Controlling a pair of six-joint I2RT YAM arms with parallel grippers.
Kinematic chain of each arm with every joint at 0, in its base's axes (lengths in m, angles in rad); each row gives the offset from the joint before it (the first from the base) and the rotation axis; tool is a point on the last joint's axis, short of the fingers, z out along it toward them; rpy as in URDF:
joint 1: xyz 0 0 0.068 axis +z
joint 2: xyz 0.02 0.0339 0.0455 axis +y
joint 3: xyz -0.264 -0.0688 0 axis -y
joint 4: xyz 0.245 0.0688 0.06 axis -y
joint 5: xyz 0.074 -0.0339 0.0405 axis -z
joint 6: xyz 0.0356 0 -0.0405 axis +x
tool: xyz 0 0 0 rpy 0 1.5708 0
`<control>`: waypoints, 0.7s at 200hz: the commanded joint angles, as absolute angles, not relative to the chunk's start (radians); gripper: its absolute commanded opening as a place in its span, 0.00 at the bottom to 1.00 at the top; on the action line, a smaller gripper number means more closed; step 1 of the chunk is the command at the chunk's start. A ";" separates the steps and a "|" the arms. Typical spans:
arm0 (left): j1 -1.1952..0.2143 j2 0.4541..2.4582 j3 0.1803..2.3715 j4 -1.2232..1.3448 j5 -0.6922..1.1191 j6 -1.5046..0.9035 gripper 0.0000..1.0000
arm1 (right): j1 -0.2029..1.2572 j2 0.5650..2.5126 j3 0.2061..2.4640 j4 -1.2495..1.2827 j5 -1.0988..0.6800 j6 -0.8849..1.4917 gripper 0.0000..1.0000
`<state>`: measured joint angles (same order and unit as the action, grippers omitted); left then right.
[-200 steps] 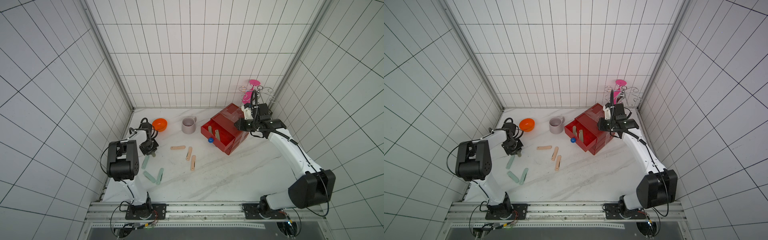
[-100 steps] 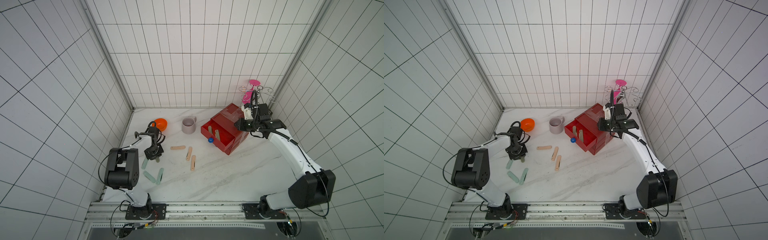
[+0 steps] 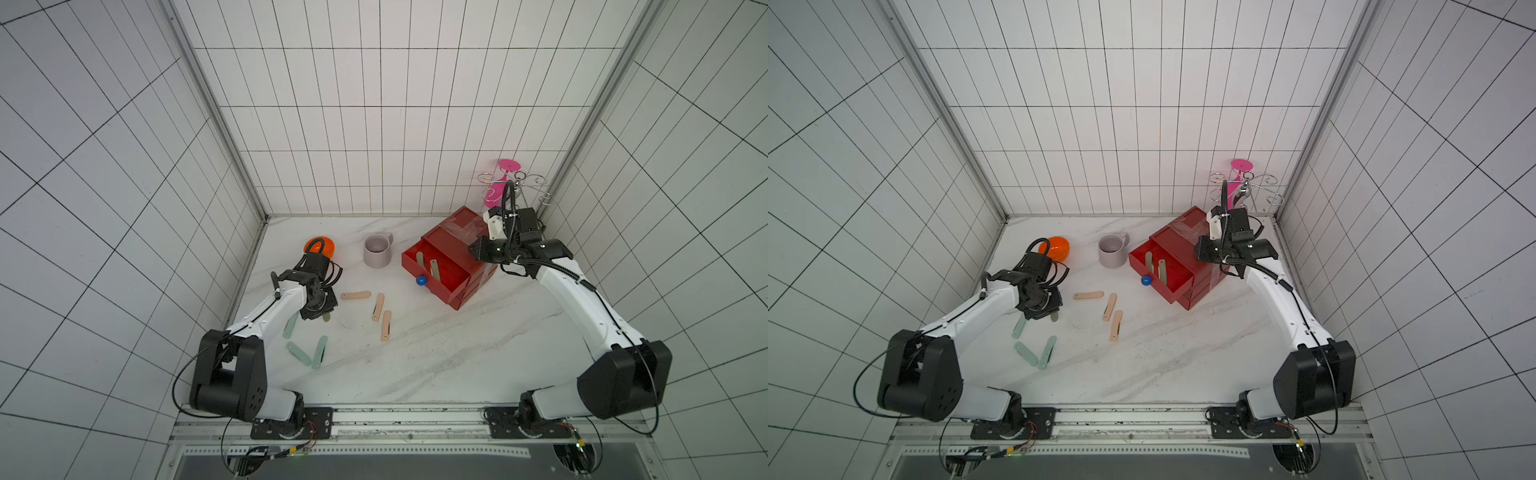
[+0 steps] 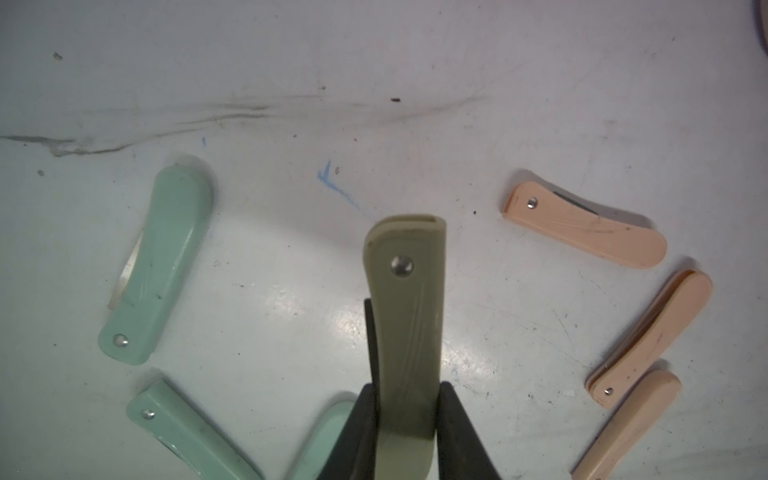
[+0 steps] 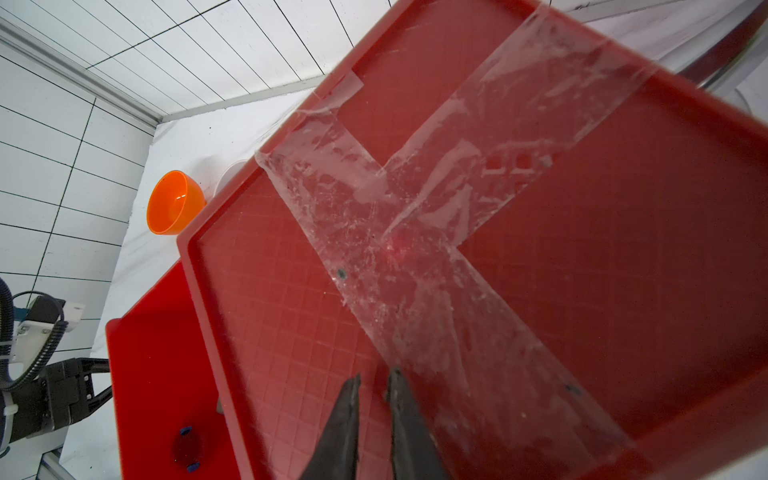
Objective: Place the fruit knives into the drawer by color
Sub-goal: Place the fruit knife in the drawer.
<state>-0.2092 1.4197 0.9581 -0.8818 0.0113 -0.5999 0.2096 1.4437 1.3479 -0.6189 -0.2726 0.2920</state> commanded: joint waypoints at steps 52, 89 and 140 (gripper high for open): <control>-0.311 1.324 1.050 -0.909 0.098 -0.694 0.26 | 0.209 1.490 1.290 -0.923 -0.217 0.323 0.17; -0.372 1.328 1.165 -0.952 0.107 -0.727 0.27 | 0.209 1.484 1.287 -0.939 -0.213 0.335 0.17; -0.485 1.406 1.332 -0.984 0.108 -0.767 0.27 | 0.209 1.493 1.321 -0.970 -0.211 0.338 0.17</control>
